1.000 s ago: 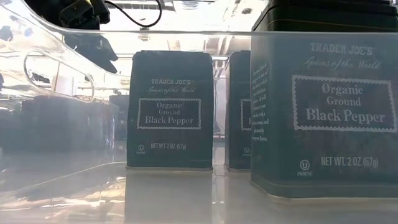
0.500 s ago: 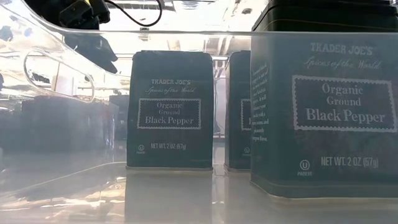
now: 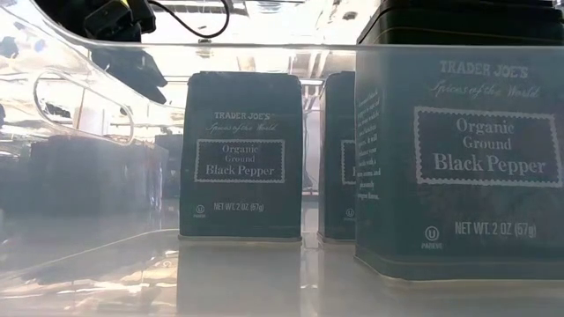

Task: Sort spices by type
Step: Put the green seasoning bottle into the grey bin

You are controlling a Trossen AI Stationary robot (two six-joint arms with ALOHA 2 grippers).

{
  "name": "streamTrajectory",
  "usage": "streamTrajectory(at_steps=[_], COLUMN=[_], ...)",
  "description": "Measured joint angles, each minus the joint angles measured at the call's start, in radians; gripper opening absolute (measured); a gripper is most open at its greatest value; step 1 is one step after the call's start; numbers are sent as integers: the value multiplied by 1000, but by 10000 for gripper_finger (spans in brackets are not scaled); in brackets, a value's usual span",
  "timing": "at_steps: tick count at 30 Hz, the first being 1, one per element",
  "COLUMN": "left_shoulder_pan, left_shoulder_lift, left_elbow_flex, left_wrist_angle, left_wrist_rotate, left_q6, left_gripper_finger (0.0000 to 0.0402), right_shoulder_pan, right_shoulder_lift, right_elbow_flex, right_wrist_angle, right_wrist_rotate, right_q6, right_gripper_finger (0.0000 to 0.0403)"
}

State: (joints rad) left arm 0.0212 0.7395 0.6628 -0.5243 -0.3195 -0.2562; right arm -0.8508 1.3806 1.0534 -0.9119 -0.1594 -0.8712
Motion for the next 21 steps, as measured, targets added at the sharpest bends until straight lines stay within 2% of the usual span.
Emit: streamTrajectory(at_steps=[7,21], left_shoulder_pan=[0,0], left_shoulder_lift=[0,0], left_elbow_flex=[0,0], left_wrist_angle=[0,0], left_wrist_rotate=[0,-1], left_q6=[-15,-17], left_gripper_finger=[347,347], right_shoulder_pan=[-32,-83], right_shoulder_lift=[66,162], right_elbow_flex=[0,0], right_wrist_angle=[10,32], right_wrist_rotate=[-56,-58], right_q6=[-53,-80], right_gripper_finger=[215,215])
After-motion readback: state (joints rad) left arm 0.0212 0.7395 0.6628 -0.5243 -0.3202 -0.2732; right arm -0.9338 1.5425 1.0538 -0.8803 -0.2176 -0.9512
